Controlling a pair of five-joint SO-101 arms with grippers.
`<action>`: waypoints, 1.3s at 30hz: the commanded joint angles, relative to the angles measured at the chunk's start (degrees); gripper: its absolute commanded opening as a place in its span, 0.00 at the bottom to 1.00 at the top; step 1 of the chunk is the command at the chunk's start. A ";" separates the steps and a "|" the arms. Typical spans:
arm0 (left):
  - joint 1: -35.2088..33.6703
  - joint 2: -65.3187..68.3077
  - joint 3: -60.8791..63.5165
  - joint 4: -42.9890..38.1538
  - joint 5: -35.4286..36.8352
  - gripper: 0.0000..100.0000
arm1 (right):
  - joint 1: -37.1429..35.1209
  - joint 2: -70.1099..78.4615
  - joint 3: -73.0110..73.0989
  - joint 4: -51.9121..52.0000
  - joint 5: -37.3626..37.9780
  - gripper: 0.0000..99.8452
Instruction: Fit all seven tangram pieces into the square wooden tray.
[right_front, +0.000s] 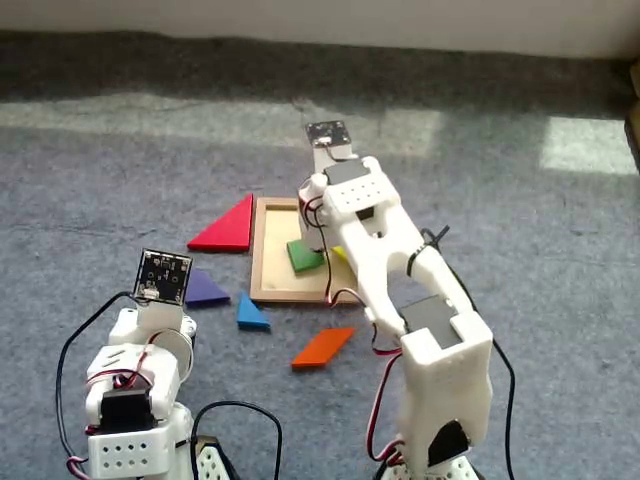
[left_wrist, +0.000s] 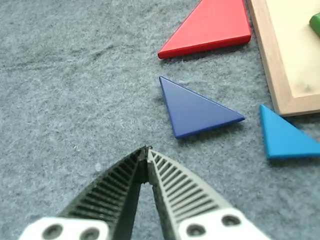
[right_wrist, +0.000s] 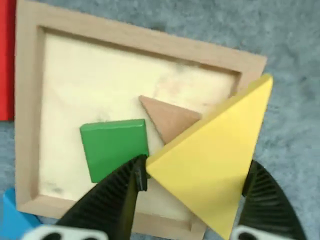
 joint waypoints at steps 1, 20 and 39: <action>0.48 -0.40 -0.04 -1.05 -0.62 0.01 | 1.71 -4.26 -0.92 -1.01 -1.85 0.26; 0.48 -0.40 0.31 -1.23 -0.62 0.01 | 7.52 -3.82 -0.48 -5.76 4.66 0.26; 0.48 -0.40 0.31 -1.14 -0.62 0.01 | -0.84 -3.91 -0.40 -4.18 4.57 0.26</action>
